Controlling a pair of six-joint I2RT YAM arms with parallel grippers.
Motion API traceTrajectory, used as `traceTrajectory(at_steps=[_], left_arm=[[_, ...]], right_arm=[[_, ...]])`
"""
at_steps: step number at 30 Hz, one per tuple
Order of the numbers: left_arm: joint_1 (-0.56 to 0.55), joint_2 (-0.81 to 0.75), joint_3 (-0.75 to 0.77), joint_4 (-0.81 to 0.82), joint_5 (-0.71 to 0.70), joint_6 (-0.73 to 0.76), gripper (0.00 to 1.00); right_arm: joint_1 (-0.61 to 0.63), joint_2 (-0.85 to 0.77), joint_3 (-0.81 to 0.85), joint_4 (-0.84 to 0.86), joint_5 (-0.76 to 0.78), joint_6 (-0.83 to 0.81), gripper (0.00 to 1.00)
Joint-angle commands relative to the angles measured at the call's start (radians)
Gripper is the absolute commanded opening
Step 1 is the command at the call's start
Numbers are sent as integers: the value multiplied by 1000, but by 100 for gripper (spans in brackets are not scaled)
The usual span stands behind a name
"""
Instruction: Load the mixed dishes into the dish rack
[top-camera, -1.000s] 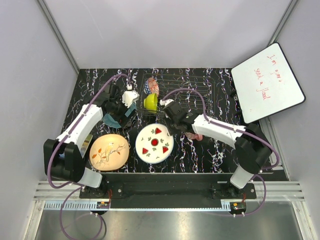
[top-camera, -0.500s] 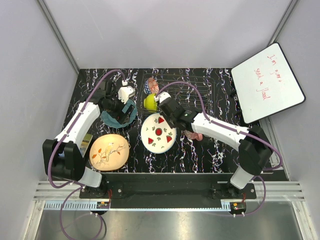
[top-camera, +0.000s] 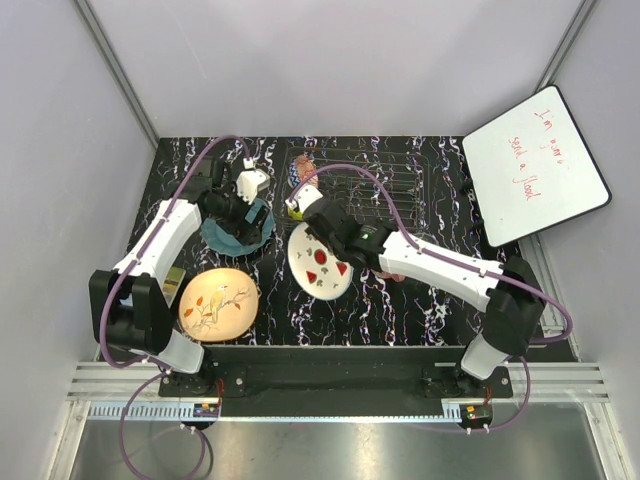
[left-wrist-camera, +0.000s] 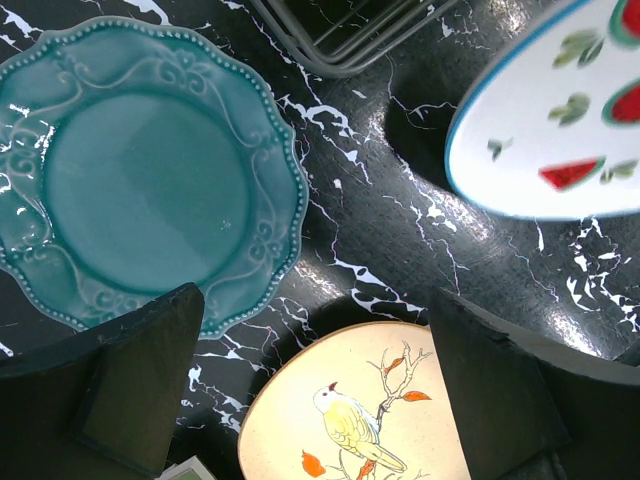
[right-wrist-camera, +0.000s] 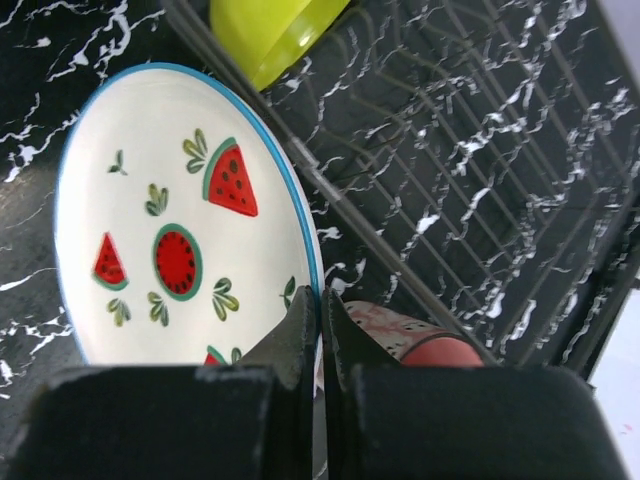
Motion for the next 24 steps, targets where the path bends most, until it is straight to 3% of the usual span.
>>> traceTrajectory(at_steps=[1, 17, 24], left_arm=[[8, 2, 35, 24, 22, -5, 97], [12, -4, 3, 53, 20, -14, 97], [14, 3, -3, 54, 10, -10, 97]], right_arm=[[6, -95, 104, 56, 117, -88, 0], [18, -85, 140, 81, 155, -167, 0], [20, -72, 213, 167, 232, -297, 0]])
